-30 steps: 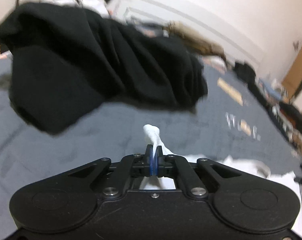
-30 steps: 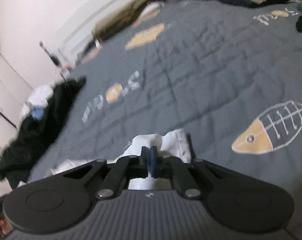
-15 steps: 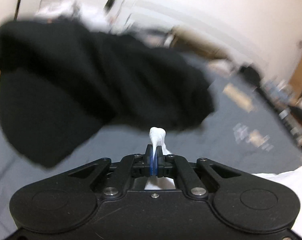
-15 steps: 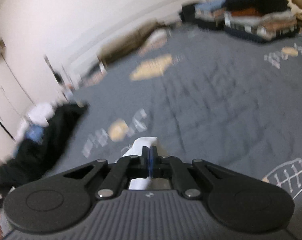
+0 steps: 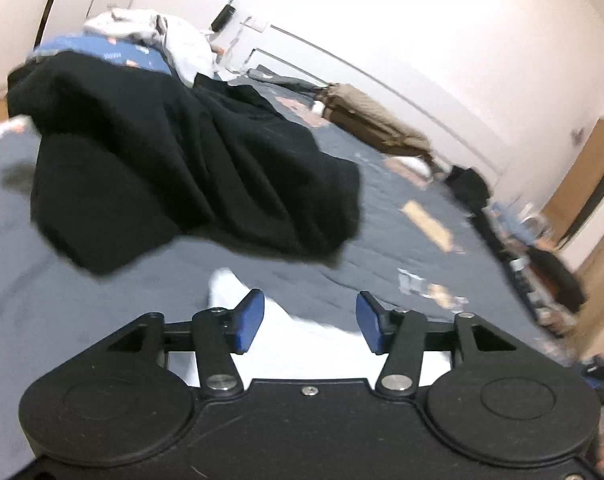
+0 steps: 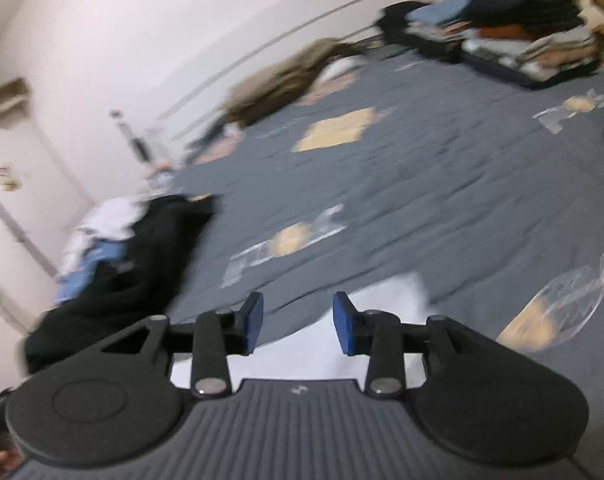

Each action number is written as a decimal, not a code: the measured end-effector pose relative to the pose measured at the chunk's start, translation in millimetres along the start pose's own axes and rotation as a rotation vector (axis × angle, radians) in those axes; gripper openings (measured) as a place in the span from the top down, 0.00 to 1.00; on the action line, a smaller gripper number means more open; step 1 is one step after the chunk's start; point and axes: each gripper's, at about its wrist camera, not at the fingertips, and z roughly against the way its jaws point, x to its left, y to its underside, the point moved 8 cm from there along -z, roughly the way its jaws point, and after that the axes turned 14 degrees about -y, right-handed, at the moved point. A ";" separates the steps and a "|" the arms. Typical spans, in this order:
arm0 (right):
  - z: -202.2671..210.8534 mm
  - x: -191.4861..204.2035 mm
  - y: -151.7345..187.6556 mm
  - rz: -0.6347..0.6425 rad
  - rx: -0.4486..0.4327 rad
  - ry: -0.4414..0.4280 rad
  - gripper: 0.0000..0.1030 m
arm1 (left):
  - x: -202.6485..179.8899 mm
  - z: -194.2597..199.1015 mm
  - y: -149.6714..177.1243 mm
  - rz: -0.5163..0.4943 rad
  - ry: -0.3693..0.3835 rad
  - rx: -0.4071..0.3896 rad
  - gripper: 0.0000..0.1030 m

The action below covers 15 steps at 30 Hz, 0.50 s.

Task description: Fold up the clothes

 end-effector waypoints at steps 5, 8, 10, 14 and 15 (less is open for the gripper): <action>7.3 45.0 56.6 -0.035 0.039 -0.099 0.62 | 36.1 45.0 46.5 0.160 -0.003 0.068 0.51; 4.7 59.1 91.6 -0.055 0.065 -0.126 0.59 | 67.0 69.6 72.9 0.258 -0.050 0.089 0.49; 3.1 68.6 115.0 -0.068 0.082 -0.145 0.58 | 85.4 83.0 86.3 0.306 -0.083 0.093 0.49; -6.8 58.4 132.6 -0.083 0.118 -0.093 0.57 | 107.2 84.0 106.0 0.381 -0.091 0.133 0.49; -9.3 55.4 136.6 -0.087 0.127 -0.078 0.57 | 109.8 82.5 109.6 0.392 -0.096 0.142 0.49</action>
